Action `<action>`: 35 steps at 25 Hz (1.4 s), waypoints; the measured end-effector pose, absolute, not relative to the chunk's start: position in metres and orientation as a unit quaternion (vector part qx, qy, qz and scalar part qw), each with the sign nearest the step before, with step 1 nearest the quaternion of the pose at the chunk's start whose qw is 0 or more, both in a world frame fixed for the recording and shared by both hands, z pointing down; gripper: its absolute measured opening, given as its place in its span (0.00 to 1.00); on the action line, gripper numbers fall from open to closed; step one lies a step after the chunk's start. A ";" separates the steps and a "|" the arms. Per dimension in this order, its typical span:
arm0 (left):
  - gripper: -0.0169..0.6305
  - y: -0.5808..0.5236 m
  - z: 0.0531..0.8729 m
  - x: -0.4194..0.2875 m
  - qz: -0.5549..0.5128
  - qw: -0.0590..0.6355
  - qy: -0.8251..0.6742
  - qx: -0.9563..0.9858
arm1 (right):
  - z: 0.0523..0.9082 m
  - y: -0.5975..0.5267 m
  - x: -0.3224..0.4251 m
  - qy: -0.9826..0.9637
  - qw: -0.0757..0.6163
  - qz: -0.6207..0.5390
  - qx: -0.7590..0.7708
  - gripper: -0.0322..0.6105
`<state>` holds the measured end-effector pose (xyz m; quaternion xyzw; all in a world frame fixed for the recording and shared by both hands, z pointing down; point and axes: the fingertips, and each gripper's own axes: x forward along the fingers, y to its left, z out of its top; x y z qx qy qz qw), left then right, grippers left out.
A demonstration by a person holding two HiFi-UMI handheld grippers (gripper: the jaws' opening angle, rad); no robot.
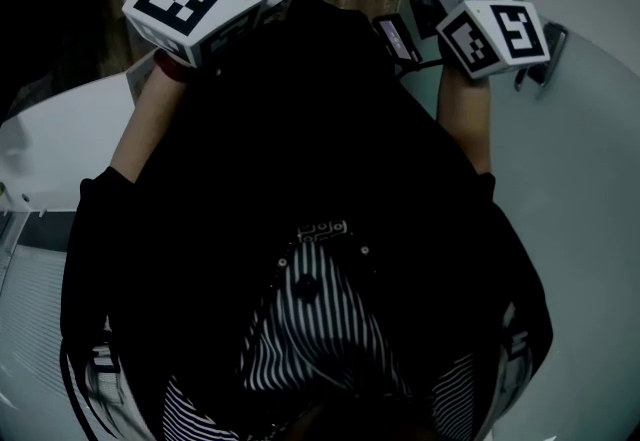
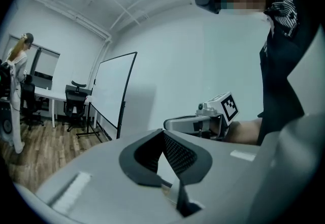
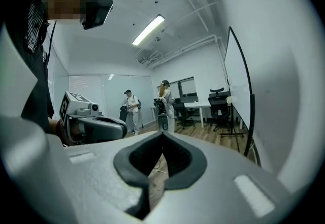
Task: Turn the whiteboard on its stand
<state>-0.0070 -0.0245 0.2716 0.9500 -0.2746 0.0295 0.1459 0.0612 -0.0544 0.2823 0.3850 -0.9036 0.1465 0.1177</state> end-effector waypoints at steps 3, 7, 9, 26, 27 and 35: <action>0.03 -0.025 0.269 -0.007 0.048 0.133 -0.272 0.952 | 0.282 -0.057 0.060 -0.903 0.117 0.149 0.385 0.05; 0.03 -0.024 0.259 -0.006 0.052 0.120 -0.267 0.955 | 0.278 -0.057 0.055 -0.906 0.115 0.145 0.381 0.05; 0.03 -0.025 0.254 -0.006 0.048 0.119 -0.266 0.955 | 0.274 -0.056 0.053 -0.907 0.112 0.144 0.380 0.05; 0.03 -0.039 0.253 0.004 0.006 0.150 -0.269 0.951 | 0.269 -0.047 0.059 -0.906 0.109 0.124 0.389 0.05; 0.03 -0.043 0.258 0.007 0.006 0.156 -0.269 0.950 | 0.274 -0.049 0.059 -0.907 0.115 0.122 0.388 0.05; 0.03 -0.071 0.279 0.020 0.003 0.168 -0.224 0.960 | 0.283 -0.068 0.075 -0.888 0.121 0.108 0.431 0.05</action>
